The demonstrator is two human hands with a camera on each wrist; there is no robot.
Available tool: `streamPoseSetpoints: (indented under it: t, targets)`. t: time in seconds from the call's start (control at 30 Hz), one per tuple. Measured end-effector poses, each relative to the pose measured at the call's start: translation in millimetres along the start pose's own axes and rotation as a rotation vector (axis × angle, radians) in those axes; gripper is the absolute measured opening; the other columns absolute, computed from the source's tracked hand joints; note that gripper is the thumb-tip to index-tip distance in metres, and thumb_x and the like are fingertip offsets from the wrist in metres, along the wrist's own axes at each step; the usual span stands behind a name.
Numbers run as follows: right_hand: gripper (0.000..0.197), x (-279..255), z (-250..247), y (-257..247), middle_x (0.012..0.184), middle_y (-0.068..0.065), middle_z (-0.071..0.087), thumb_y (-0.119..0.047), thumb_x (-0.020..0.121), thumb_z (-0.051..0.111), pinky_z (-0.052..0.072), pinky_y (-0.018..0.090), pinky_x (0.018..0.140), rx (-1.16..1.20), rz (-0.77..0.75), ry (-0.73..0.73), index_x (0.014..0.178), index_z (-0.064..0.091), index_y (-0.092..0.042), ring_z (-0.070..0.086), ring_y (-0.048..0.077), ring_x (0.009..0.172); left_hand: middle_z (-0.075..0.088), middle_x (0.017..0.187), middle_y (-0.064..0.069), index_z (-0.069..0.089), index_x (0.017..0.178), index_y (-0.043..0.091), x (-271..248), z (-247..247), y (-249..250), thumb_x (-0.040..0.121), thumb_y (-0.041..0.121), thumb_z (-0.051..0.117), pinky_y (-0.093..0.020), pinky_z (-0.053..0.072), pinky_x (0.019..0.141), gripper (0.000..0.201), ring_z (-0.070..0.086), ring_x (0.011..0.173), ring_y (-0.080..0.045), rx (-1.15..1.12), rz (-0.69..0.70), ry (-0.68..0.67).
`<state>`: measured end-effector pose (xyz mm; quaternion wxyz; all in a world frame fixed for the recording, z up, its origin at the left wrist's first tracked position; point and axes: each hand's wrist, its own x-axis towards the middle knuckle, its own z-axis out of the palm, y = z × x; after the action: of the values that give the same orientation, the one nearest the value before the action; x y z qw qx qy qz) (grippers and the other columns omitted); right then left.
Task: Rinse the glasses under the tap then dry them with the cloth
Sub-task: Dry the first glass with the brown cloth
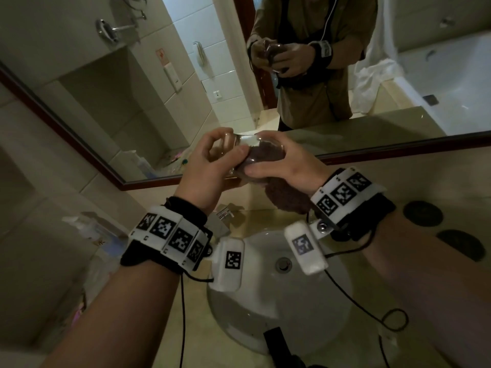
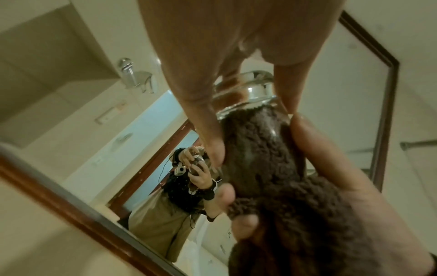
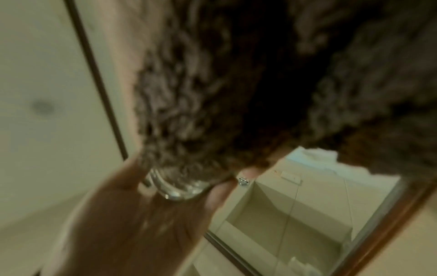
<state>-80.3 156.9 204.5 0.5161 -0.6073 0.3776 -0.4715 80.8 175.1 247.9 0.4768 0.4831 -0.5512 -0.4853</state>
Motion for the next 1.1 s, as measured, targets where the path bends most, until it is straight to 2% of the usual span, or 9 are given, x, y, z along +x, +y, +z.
streamPoseSetpoints:
  t: [0.1, 0.2, 0.37, 0.47, 0.63, 0.73, 0.83, 0.97, 1.1]
  targets:
    - [0.074, -3.3, 9.8, -3.6, 0.106, -0.013, 0.057, -0.025, 0.064, 0.085, 0.047, 0.011, 0.078, -0.139, -0.125, 0.102, 0.125, 0.044, -0.027, 0.059, 0.001, 0.094, 0.066, 0.108, -0.008, 0.049, 0.13, 0.012, 2.6, -0.4, 1.6, 0.092, 0.022, 0.063, -0.037, 0.058, 0.068, 0.041, 0.066, 0.095, -0.025, -0.157, -0.095, -0.01]
    - [0.086, -4.6, 18.6, -2.6, 0.11, -0.01, 0.058, -0.029, 0.06, 0.087, 0.049, 0.015, 0.084, -0.299, -0.259, 0.155, 0.13, 0.038, -0.029, 0.06, 0.005, 0.096, 0.059, 0.127, -0.022, 0.046, 0.137, 0.004, 5.1, 3.8, 2.8, 0.084, 0.04, 0.065, -0.039, 0.06, 0.072, 0.066, 0.064, 0.108, -0.033, -0.183, -0.124, -0.001]
    - [0.083, -2.8, 13.8, 0.1, 0.109, -0.01, 0.059, -0.021, 0.061, 0.087, 0.049, 0.012, 0.081, -0.079, -0.128, 0.106, 0.13, 0.041, -0.027, 0.06, 0.002, 0.096, 0.067, 0.103, -0.01, 0.052, 0.126, 0.005, 1.9, 4.8, 1.1, 0.088, 0.02, 0.068, -0.04, 0.058, 0.066, 0.044, 0.071, 0.085, -0.025, -0.041, 0.005, 0.069]
    - [0.073, -0.8, 6.8, 3.4, 0.11, -0.003, 0.062, -0.016, 0.065, 0.085, 0.052, 0.022, 0.081, 0.092, -0.012, -0.002, 0.127, 0.048, -0.022, 0.063, 0.012, 0.1, 0.066, 0.108, -0.009, 0.057, 0.115, 0.017, -2.0, 2.9, -2.5, 0.076, 0.022, 0.074, -0.05, 0.058, 0.073, 0.042, 0.07, 0.092, -0.031, 0.048, 0.06, 0.061]
    - [0.081, -4.8, 15.1, -2.1, 0.108, -0.01, 0.058, -0.024, 0.06, 0.088, 0.048, 0.011, 0.081, -0.161, -0.152, 0.128, 0.126, 0.042, -0.029, 0.06, 0.002, 0.095, 0.065, 0.12, -0.012, 0.048, 0.133, 0.01, 3.8, 2.6, -1.5, 0.087, 0.038, 0.068, -0.039, 0.058, 0.072, 0.057, 0.069, 0.098, -0.025, -0.143, -0.115, 0.015]
    - [0.091, -7.3, 19.7, -1.6, 0.113, -0.008, 0.059, -0.035, 0.056, 0.088, 0.051, 0.021, 0.088, -0.308, -0.241, 0.157, 0.131, 0.036, -0.033, 0.061, 0.006, 0.1, 0.063, 0.123, -0.019, 0.049, 0.134, 0.004, 4.9, 2.6, -0.2, 0.087, 0.037, 0.066, -0.034, 0.059, 0.066, 0.061, 0.067, 0.103, -0.029, -0.184, -0.126, 0.009]
    - [0.088, -6.1, 19.1, 1.9, 0.112, -0.008, 0.06, -0.027, 0.058, 0.089, 0.051, 0.017, 0.084, -0.198, -0.2, 0.163, 0.13, 0.038, -0.029, 0.061, 0.006, 0.098, 0.068, 0.101, -0.01, 0.054, 0.122, 0.004, 4.7, 3.2, 1.4, 0.09, 0.02, 0.065, -0.033, 0.056, 0.061, 0.038, 0.07, 0.083, -0.022, -0.118, -0.058, 0.034]
    - [0.07, -5.9, 4.6, 0.3, 0.109, -0.006, 0.061, -0.018, 0.065, 0.084, 0.052, 0.02, 0.076, 0.072, -0.011, 0.005, 0.125, 0.048, -0.024, 0.063, 0.01, 0.096, 0.064, 0.103, -0.002, 0.057, 0.108, 0.022, 1.0, -0.6, 3.0, 0.082, 0.014, 0.072, -0.044, 0.059, 0.069, 0.031, 0.069, 0.087, -0.024, 0.028, 0.026, -0.023]
    - [0.073, -8.1, 5.6, -7.3, 0.108, -0.009, 0.059, -0.021, 0.064, 0.085, 0.05, 0.012, 0.076, -0.083, -0.083, 0.067, 0.126, 0.047, -0.026, 0.061, 0.004, 0.095, 0.064, 0.112, -0.007, 0.053, 0.124, 0.015, 1.3, -0.6, 3.2, 0.089, 0.021, 0.066, -0.039, 0.058, 0.07, 0.039, 0.068, 0.095, -0.024, -0.124, -0.088, -0.046]
